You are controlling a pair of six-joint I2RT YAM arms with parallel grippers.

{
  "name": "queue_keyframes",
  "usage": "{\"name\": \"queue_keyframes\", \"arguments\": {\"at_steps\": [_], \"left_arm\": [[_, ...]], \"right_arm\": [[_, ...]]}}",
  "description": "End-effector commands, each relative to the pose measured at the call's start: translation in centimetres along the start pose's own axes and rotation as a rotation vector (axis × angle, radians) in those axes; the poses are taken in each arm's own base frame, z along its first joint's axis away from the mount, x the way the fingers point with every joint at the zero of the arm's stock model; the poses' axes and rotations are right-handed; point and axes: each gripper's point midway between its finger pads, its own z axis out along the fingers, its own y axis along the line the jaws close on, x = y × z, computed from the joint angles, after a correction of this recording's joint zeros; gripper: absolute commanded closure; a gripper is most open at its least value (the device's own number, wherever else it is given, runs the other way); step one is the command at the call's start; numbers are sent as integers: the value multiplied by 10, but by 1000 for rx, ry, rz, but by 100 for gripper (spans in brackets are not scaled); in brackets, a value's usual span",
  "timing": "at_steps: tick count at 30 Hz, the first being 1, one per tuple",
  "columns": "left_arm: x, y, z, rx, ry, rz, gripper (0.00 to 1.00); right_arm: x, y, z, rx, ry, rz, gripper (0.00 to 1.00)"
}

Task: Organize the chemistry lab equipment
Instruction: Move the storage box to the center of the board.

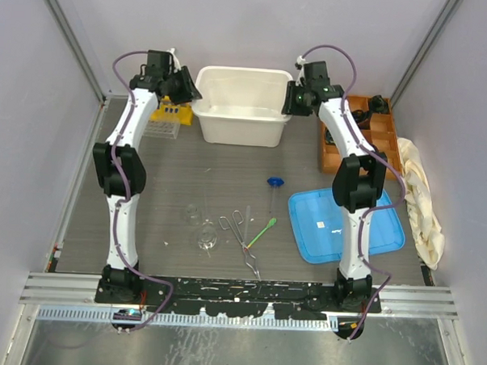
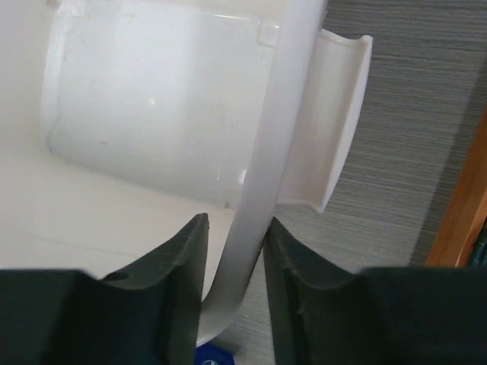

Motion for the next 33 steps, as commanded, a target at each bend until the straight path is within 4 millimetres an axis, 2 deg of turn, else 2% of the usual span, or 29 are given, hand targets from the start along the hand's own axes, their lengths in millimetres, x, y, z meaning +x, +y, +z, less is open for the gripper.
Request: {"name": "queue_keyframes", "arguments": {"at_steps": [1,4,6,15,22,27,33], "left_arm": [[11,-20,-9,56,25,43,62],[27,-23,-18,44,60,51,64],[36,-20,-28,13,76,61,65],[48,-14,-87,-81,69,104,66],[69,-2,-120,-155,112,119,65],[82,8,-156,-222,103,134,64],[103,14,-193,-259,112,134,63]], "right_arm": [[-4,22,-8,-28,-30,-30,68],[3,31,-11,-35,-16,-40,86],[9,36,-13,-37,-7,-47,91],[32,77,-34,-75,7,-90,92],[65,129,-47,-142,48,-158,92],[93,154,-59,-173,84,-199,92],[117,181,-79,-215,99,-225,92]]}}
